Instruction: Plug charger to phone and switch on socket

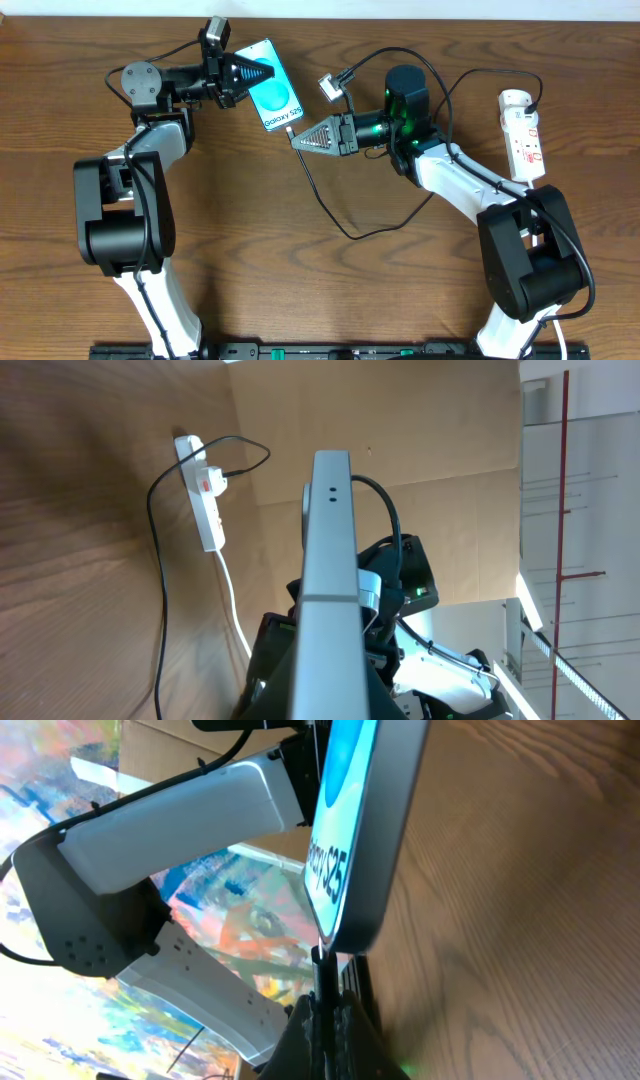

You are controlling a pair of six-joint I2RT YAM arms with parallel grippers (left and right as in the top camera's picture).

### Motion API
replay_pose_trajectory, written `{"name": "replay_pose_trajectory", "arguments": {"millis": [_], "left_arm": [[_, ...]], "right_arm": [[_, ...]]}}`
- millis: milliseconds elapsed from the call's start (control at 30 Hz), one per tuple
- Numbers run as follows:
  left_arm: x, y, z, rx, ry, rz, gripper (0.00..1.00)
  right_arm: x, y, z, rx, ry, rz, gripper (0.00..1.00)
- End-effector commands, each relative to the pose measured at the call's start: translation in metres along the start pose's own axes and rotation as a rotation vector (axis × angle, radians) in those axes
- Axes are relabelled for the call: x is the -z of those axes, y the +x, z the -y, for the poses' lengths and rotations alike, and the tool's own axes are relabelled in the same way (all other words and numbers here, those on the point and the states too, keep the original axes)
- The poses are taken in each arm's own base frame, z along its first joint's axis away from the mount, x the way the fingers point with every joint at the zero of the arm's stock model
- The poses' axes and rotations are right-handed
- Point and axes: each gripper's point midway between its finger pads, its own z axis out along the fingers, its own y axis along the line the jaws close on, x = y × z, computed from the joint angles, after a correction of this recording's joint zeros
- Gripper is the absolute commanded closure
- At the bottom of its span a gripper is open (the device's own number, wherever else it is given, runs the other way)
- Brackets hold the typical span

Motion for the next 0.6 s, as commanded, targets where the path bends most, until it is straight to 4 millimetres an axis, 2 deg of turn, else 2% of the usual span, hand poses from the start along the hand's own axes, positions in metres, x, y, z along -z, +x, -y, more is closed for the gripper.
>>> {"name": "replay_pose_trajectory", "arguments": {"millis": [0, 567], "left_arm": [[0.0021, -0.0015, 0.0089, -0.050, 0.000, 0.003, 0.93], [0.0021, -0.0015, 0.0089, -0.088, 0.000, 0.003, 0.93]], "right_arm": [[0.0018, 0.0009, -0.0040, -0.005, -0.013, -0.012, 0.99], [0.0010, 0.0013, -0.0043, -0.004, -0.014, -0.014, 0.99]]}}
